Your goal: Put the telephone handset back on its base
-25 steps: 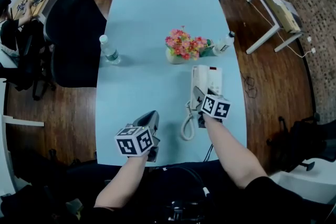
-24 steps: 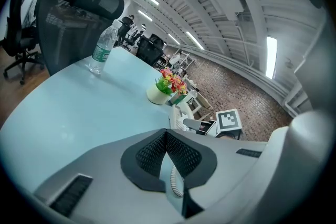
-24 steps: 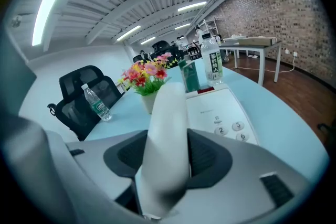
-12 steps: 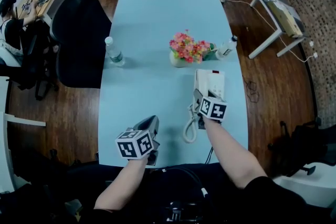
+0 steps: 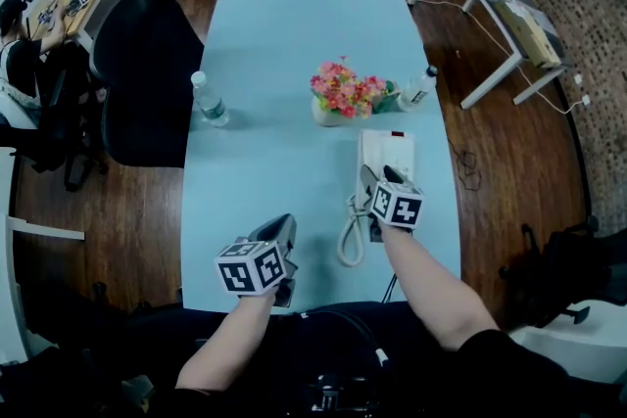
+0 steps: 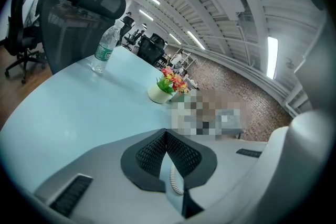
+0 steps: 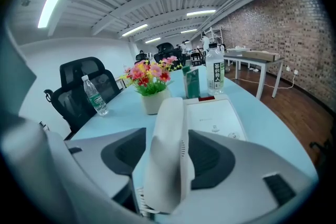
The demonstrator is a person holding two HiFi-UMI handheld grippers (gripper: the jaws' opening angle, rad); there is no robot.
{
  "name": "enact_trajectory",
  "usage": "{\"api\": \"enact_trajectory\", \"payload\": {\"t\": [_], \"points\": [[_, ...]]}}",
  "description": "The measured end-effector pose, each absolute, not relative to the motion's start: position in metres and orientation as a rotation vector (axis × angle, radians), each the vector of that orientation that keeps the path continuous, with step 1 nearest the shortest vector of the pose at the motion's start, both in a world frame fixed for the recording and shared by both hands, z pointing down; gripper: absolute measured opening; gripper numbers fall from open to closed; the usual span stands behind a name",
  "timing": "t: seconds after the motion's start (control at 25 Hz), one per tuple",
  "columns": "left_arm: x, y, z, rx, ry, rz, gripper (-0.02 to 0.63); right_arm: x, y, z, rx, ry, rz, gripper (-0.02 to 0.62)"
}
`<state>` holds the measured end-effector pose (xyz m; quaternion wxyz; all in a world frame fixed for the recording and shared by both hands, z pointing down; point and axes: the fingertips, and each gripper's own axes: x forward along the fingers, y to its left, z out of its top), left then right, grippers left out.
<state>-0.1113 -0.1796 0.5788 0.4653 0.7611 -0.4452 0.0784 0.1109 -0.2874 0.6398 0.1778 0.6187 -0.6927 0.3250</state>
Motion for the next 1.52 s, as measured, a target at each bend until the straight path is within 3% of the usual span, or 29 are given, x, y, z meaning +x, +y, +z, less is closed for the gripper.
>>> {"api": "enact_trajectory", "payload": {"t": [0.2,0.32,0.4,0.44,0.48,0.92,1.52], "points": [[-0.108,-0.173,0.571,1.880,-1.099,0.195,-0.002,0.111,-0.278,0.622,1.747,-2.016,0.937,0.269],[-0.107,-0.168,0.566,1.898,-1.111,0.196,-0.002,0.107,-0.271,0.604,1.731,-2.086,0.934,0.215],[-0.105,-0.164,0.562,1.908,-1.117,0.192,-0.002,0.103,-0.264,0.591,1.707,-2.145,0.947,0.124],[-0.104,-0.161,0.561,1.911,-1.119,0.191,-0.002,0.099,-0.259,0.585,1.685,-2.179,0.965,0.032],[-0.103,-0.157,0.560,1.913,-1.121,0.190,-0.002,0.095,-0.252,0.579,1.658,-2.216,0.988,0.014],[-0.087,-0.103,0.543,1.964,-1.115,0.205,-0.002,0.090,-0.142,0.504,1.458,-2.559,1.267,0.014],[-0.032,-0.065,0.542,2.053,-0.978,0.294,-0.002,0.123,-0.031,0.523,1.425,-2.526,1.397,0.012]]}}
